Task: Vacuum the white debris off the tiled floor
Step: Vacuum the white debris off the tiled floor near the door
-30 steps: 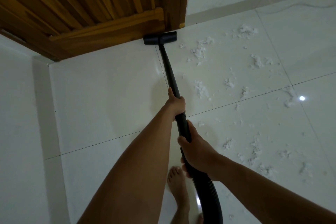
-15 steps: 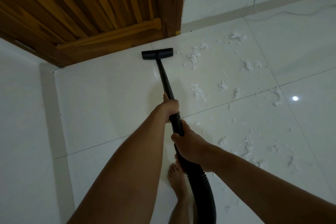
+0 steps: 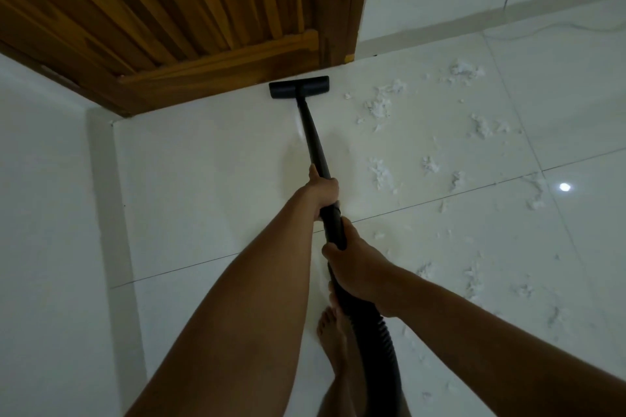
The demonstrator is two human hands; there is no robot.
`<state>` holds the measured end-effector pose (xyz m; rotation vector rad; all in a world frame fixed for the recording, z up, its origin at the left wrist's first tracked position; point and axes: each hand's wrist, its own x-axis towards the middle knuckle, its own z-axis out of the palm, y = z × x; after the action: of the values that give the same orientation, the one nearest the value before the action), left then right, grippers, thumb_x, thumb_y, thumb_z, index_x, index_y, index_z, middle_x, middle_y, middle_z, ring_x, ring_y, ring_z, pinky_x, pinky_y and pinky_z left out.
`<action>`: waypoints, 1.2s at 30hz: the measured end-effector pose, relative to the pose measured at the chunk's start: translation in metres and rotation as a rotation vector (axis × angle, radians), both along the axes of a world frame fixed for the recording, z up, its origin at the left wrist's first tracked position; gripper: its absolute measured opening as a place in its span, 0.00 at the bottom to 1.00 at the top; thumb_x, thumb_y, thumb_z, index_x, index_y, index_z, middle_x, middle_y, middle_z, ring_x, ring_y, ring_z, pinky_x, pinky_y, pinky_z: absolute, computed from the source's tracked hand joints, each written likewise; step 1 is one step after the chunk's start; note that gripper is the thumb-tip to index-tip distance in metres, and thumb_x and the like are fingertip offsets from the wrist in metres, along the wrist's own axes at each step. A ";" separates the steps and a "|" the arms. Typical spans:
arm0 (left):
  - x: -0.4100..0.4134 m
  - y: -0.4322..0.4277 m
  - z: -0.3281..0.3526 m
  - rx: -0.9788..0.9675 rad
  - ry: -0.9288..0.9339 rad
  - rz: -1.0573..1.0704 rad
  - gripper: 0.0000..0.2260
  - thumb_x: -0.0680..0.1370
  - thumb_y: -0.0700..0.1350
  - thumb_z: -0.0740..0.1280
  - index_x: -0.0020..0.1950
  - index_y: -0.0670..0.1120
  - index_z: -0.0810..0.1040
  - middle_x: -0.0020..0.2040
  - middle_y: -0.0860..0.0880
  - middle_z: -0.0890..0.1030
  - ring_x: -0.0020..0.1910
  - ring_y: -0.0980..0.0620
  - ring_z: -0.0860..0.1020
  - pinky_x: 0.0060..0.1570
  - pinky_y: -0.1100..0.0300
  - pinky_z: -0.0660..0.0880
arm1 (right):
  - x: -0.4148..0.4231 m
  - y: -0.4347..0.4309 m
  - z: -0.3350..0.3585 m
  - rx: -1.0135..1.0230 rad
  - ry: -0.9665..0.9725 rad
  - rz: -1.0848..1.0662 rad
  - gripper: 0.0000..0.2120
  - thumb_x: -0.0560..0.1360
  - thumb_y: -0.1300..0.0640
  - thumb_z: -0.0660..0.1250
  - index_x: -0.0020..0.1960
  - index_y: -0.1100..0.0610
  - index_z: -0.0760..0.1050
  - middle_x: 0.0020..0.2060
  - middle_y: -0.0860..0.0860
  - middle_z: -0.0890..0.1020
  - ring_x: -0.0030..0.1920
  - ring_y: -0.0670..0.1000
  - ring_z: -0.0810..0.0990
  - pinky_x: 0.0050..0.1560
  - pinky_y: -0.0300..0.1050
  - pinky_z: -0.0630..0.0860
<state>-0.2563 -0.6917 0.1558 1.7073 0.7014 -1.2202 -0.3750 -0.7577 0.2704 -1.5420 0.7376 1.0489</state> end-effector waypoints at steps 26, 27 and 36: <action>-0.026 0.014 0.031 0.045 0.034 -0.027 0.34 0.84 0.44 0.56 0.81 0.59 0.37 0.47 0.42 0.77 0.39 0.50 0.76 0.43 0.53 0.79 | -0.016 0.009 0.034 0.067 0.082 -0.010 0.30 0.82 0.59 0.57 0.76 0.34 0.53 0.37 0.60 0.77 0.24 0.52 0.77 0.28 0.45 0.78; -0.024 0.016 0.030 0.044 0.033 -0.040 0.35 0.83 0.43 0.56 0.81 0.59 0.37 0.49 0.41 0.77 0.39 0.49 0.76 0.42 0.53 0.79 | -0.015 0.011 0.033 0.072 0.084 -0.017 0.30 0.82 0.59 0.57 0.76 0.34 0.53 0.36 0.60 0.77 0.24 0.52 0.77 0.28 0.45 0.78; 0.003 0.023 0.015 0.046 0.005 -0.030 0.34 0.83 0.44 0.56 0.81 0.60 0.37 0.67 0.37 0.75 0.43 0.48 0.77 0.34 0.55 0.76 | 0.009 0.020 0.017 0.067 0.090 -0.040 0.28 0.84 0.57 0.57 0.78 0.37 0.51 0.37 0.58 0.77 0.27 0.52 0.77 0.28 0.45 0.78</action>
<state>-0.2528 -0.6688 0.1708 1.7590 0.7142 -1.2387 -0.3659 -0.7380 0.2872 -1.4250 0.7841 1.1081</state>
